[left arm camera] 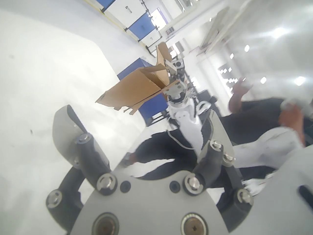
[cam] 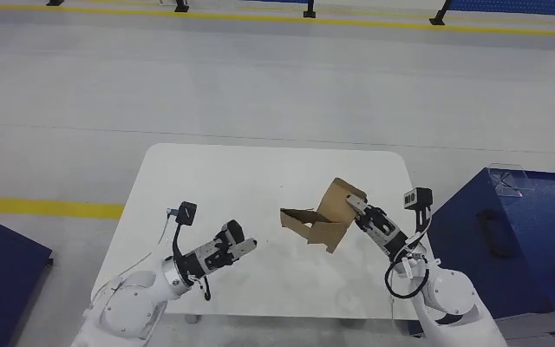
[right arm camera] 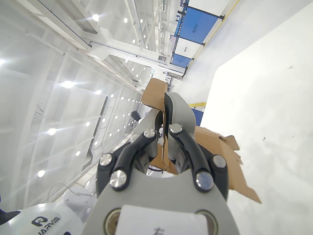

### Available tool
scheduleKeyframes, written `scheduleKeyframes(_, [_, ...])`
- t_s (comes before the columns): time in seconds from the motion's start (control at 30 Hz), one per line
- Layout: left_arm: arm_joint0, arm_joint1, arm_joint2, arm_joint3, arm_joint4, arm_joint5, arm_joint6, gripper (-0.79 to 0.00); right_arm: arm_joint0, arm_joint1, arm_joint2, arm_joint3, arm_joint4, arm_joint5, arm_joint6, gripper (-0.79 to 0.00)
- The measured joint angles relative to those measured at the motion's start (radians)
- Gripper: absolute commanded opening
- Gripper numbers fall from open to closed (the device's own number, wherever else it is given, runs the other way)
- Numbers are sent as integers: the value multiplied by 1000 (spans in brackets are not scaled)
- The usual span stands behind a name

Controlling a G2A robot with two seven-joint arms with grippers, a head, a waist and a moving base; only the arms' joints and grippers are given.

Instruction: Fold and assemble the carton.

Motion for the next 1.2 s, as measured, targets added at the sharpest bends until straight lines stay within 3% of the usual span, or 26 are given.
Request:
scheduleKeyframes(0.17, [-53, -20, 87, 14, 421, -152, 235, 0, -20, -1, -6, -27, 9, 4, 14, -785])
scheduleKeyframes(0.27, [-76, -31, 126, 28, 641, -128, 356, 0, -29, -2, -16, -38, 17, 10, 24, -785])
scheduleKeyframes(0.37, [-92, -40, 160, 55, 756, -71, 426, 0, -34, -3, -22, -42, 23, 9, 29, -785])
scheduleKeyframes(0.5, [-110, -46, 192, 72, 741, -75, 422, 0, -34, -4, -19, -41, 26, 8, 27, -785])
scheduleKeyframes(0.9, [-59, -40, 237, -18, 513, -163, 263, 0, -22, -9, -38, -47, 47, 60, -1, -785])
scheduleKeyframes(1.2, [-76, -42, 299, -19, 378, -195, 173, 0, -19, -21, -124, -64, 202, 193, 36, -785])
